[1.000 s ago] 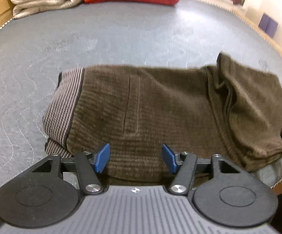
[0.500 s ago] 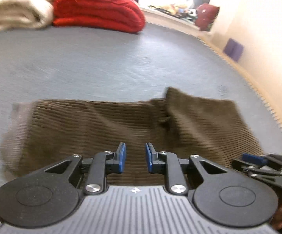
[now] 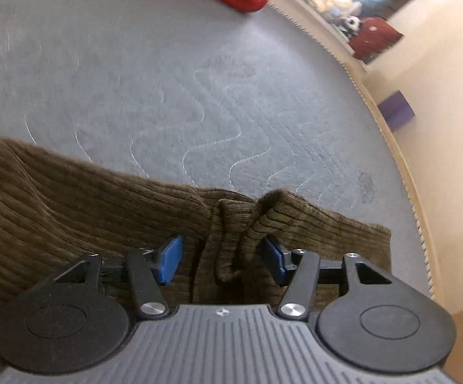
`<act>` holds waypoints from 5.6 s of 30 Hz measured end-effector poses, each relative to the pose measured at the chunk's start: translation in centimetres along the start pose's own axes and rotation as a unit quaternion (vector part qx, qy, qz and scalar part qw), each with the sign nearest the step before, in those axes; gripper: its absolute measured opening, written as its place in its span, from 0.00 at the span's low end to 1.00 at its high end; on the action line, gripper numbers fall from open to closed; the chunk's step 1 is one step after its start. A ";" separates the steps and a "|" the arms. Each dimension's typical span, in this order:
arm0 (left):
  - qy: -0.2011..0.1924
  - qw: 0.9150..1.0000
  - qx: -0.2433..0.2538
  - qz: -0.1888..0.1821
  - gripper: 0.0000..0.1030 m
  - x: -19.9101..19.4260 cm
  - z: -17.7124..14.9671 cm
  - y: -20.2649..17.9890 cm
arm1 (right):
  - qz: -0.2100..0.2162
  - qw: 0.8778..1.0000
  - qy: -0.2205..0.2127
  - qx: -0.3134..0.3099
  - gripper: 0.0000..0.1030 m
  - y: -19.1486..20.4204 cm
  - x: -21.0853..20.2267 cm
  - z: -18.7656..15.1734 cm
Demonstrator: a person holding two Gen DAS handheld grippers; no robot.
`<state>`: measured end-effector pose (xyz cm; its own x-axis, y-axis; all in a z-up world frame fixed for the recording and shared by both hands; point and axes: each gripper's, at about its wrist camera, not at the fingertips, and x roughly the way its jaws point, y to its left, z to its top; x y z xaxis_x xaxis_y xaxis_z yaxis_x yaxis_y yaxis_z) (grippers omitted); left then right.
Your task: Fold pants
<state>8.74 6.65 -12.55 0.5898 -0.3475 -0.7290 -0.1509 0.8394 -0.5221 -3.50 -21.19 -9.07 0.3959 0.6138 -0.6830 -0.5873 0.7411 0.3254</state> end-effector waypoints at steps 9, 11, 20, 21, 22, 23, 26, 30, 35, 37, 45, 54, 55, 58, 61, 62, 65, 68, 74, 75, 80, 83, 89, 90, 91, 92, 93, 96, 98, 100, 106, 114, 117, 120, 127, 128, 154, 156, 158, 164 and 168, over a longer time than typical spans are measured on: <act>-0.074 0.989 0.099 -0.087 0.14 -6.1 2.7 -5.4 | 0.029 1.000 -0.011 -0.005 0.00 -0.8 -1.2 1.1; -0.083 0.987 0.136 -0.016 0.16 -4.6 3.1 -5.6 | 0.032 0.999 -0.007 0.004 0.00 -1.0 -1.5 1.0; -0.089 0.975 0.200 0.033 0.18 -6.6 -2.5 -6.6 | 0.000 0.993 -0.075 0.085 0.07 -3.1 -8.6 1.1; -0.061 0.972 0.223 0.029 0.19 -5.8 -4.1 -6.5 | -0.023 0.991 -0.101 0.088 0.10 -3.7 -9.9 1.0; -0.013 0.967 0.250 0.048 0.18 -4.1 -5.8 -6.2 | -0.050 0.987 -0.119 0.093 0.14 -4.2 -10.8 0.9; 0.054 0.958 0.267 0.087 0.19 -2.0 -7.3 -5.8 | -0.089 0.982 -0.133 0.104 0.28 -5.1 -11.5 0.6; 0.073 0.940 0.314 0.110 0.24 -2.7 -8.7 -6.7 | -0.198 0.956 -0.137 0.169 0.52 -8.2 -12.4 -0.5; 0.032 0.942 0.326 0.080 0.26 -5.7 -9.3 -8.0 | -0.266 0.904 -0.123 0.313 0.58 -13.4 -12.8 -3.4; 0.088 0.959 0.257 0.077 0.30 -3.8 -11.0 -4.8 | -0.275 0.877 -0.111 0.379 0.67 -15.8 -11.6 -5.3; 0.089 0.959 0.254 0.085 0.29 -4.9 -10.2 -5.6 | -0.267 0.876 -0.106 0.388 0.69 -16.4 -11.0 -5.3; -0.014 0.957 0.285 0.057 0.44 -13.7 -11.8 -4.3 | -0.240 0.869 -0.104 0.420 0.70 -17.8 -10.0 -6.0; -0.046 0.964 0.247 0.084 0.43 -13.9 -10.9 -3.0 | -0.255 0.867 -0.108 0.413 0.62 -17.0 -9.6 -5.9; -0.045 0.964 0.247 0.085 0.43 -14.0 -10.9 -3.0 | -0.260 0.869 -0.107 0.407 0.61 -16.8 -9.5 -5.8; -0.049 0.965 0.245 0.085 0.44 -14.0 -10.8 -3.2 | -0.272 0.871 -0.110 0.395 0.50 -16.2 -9.8 -5.6; -0.053 0.966 0.241 0.083 0.44 -14.2 -10.4 -3.2 | -0.275 0.870 -0.116 0.392 0.40 -15.9 -10.1 -5.5; -0.052 0.966 0.241 0.083 0.44 -14.3 -10.4 -3.2 | -0.278 0.871 -0.118 0.388 0.38 -15.6 -10.2 -5.4; -0.051 0.966 0.238 0.081 0.44 -14.2 -10.2 -3.1 | -0.288 0.877 -0.124 0.363 0.35 -14.8 -10.4 -5.0; -0.054 0.966 0.239 0.078 0.44 -14.5 -10.1 -3.1 | -0.292 0.878 -0.133 0.356 0.33 -14.3 -10.6 -4.7; -0.057 0.967 0.236 0.076 0.44 -14.9 -10.0 -3.0 | -0.320 0.887 -0.144 0.299 0.30 -12.1 -11.0 -3.3; -0.057 0.967 0.237 0.075 0.44 -15.0 -10.0 -3.0 | -0.326 0.890 -0.149 0.281 0.29 -11.5 -11.1 -2.9; -0.064 0.966 0.242 0.064 0.44 -15.5 -10.2 -3.4 | -0.353 0.909 -0.184 0.123 0.27 -6.1 -11.4 -0.7; -0.072 0.967 0.242 0.045 0.44 -15.8 -10.2 -3.7 | -0.339 0.917 -0.211 0.015 0.27 -2.0 -11.3 0.0; -0.077 0.971 0.225 -0.029 0.55 -16.3 -10.2 -4.9 | -0.274 0.918 -0.229 -0.174 0.06 5.1 -9.5 -1.7; -0.075 0.973 0.212 -0.048 0.58 -16.4 -10.0 -4.9 | -0.249 0.917 -0.231 -0.211 0.00 6.3 -9.2 -2.3; -0.073 0.975 0.200 -0.066 0.62 -16.4 -9.8 -4.9 | -0.216 0.913 -0.234 -0.256 0.00 7.8 -8.9 -3.1; -0.071 0.976 0.189 -0.080 0.64 -16.4 -9.6 -4.9 | -0.193 0.907 -0.233 -0.292 0.00 9.1 -8.5 -3.7; -0.070 0.977 0.180 -0.086 0.66 -16.3 -9.5 -4.9 | -0.174 0.901 -0.226 -0.327 0.00 10.4 -8.0 -4.5; -0.075 0.980 0.167 -0.071 0.66 -16.0 -9.1 -4.8 | -0.152 0.901 -0.203 -0.351 0.00 11.7 -6.8 -5.9; -0.078 0.983 0.156 -0.061 0.66 -16.0 -8.8 -4.4 | -0.181 0.907 -0.198 -0.325 0.00 11.0 -6.5 -5.3; -0.075 0.984 0.155 -0.051 0.66 -15.9 -8.8 -4.3 | -0.216 0.923 -0.203 -0.245 0.01 8.7 -6.9 -3.8; -0.064 0.982 0.175 -0.034 0.66 -15.0 -8.9 -4.6 | -0.293 0.928 -0.192 0.129 0.55 -3.1 -9.9 -2.0; -0.057 0.979 0.195 -0.029 0.66 -13.8 -9.0 -5.3 | -0.341 0.834 -0.197 0.387 0.62 -13.3 -12.3 -6.1; -0.055 0.978 0.199 -0.027 0.66 -13.5 -9.2 -5.3 | -0.312 0.814 -0.178 0.457 0.64 -15.9 -11.6 -7.8; -0.057 0.978 0.197 -0.023 0.66 -13.6 -9.2 -5.2 | -0.261 0.811 -0.173 0.493 0.63 -17.4 -10.3 -8.8; -0.095 0.982 0.165 -0.016 0.66 -15.3 -7.6 -4.1 | -0.289 0.838 -0.179 0.426 0.30 -15.0 -10.6 -6.0; -0.104 0.982 0.156 -0.008 0.66 -15.8 -7.2 -3.7 | -0.299 0.842 -0.180 0.412 0.29 -14.5 -10.9 -5.3; -0.216 0.959 -0.110 0.148 0.64 -28.5 -3.4 13.8 | 0.003 0.933 -0.096 -0.347 0.52 24.5 -3.5 3.3; -0.183 0.970 -0.102 0.122 0.56 -27.4 -2.5 13.6 | -0.039 0.937 -0.079 -0.339 0.53 21.8 -3.6 4.0; -0.141 0.983 -0.060 0.098 0.52 -26.4 -0.9 12.9 | -0.054 0.934 -0.054 -0.348 0.51 19.1 -3.3 4.2; -0.094 0.994 0.032 0.037 0.52 -23.3 3.3 13.2 | -0.118 0.896 -0.094 -0.417 0.55 19.7 -3.3 0.8; -0.052 0.998 -0.022 0.015 0.52 -19.8 4.7 15.2 | -0.176 0.877 -0.157 -0.419 0.65 19.9 -3.1 0.0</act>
<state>-1.49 28.22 -3.98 0.6632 -0.2759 -0.6957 -0.2025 0.8288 -0.5217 -16.39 -8.29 -0.46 0.7541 0.5300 -0.3878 -0.6503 0.5200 -0.5539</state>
